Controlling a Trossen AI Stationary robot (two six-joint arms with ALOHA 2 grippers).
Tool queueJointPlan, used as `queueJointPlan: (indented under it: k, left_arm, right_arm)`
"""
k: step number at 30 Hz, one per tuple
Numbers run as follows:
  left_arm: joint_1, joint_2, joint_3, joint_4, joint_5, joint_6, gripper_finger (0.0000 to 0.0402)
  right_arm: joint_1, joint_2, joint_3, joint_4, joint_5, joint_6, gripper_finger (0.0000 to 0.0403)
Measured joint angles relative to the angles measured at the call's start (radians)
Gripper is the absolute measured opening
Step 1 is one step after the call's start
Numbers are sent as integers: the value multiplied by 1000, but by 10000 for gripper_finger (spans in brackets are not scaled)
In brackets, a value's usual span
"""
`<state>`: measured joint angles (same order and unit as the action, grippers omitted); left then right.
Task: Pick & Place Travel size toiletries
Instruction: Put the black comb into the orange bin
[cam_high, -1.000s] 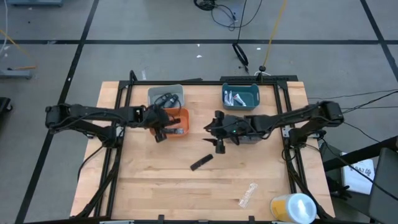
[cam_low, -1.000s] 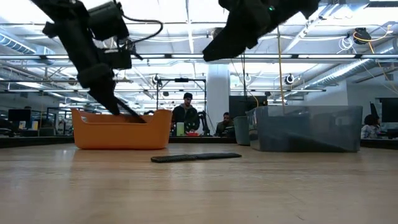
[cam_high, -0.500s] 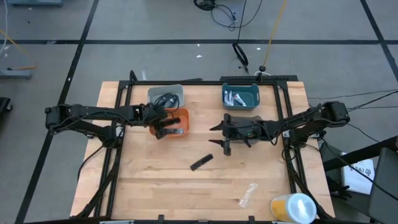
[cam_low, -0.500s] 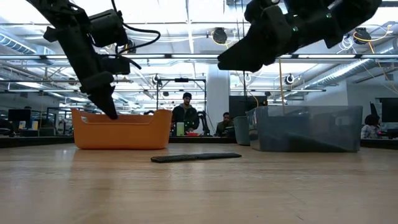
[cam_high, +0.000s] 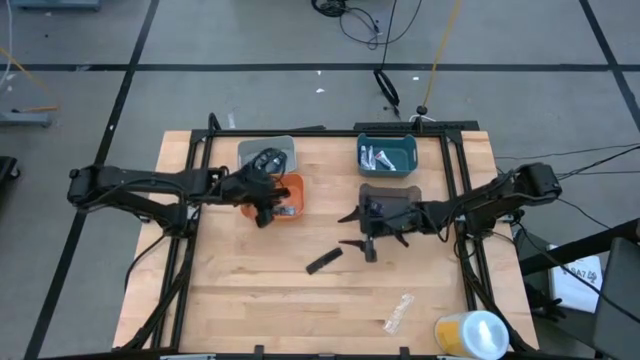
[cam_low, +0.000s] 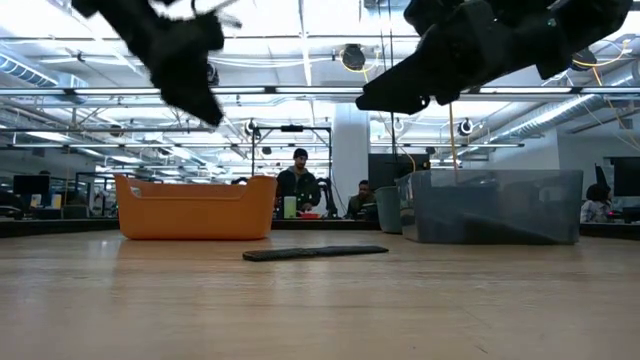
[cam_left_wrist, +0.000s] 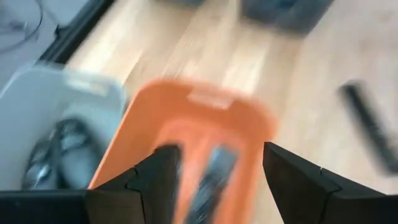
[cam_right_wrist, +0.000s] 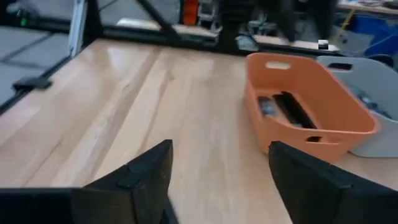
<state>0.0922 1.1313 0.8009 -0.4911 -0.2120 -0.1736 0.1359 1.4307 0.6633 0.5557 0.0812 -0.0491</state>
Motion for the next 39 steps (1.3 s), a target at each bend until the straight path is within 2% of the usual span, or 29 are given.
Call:
queueJointPlan:
  k: [6, 10, 14, 16, 21, 26, 35, 39]
  left_arm:
    - [-153, 102, 116, -18, -24, -114, 237]
    - [-257, 232, 190, -3, -20, -147, 237]
    - [-320, 355, 235, 40, 55, -235, 237]
    - [-337, 404, 240, 90, 123, -309, 237]
    - [-367, 560, 239, 236, 210, -412, 237]
    - [-362, 680, 239, 306, 203, -461, 237]
    - [-303, 796, 244, 385, 204, -512, 236]
    - [-280, 807, 242, 456, 287, -501, 236]
  right_arm:
    - [79, 70, 100, -118, 28, -30, 293]
    - [122, 159, 202, -276, 59, -60, 298]
    - [141, 257, 239, -391, 107, -83, 291]
    - [141, 311, 243, -382, 102, -66, 288]
    - [147, 405, 243, -371, 103, -32, 288]
    - [147, 441, 246, -334, 107, -6, 289]
    - [129, 444, 244, -279, 100, -40, 282]
    - [109, 446, 243, -280, 99, -42, 283]
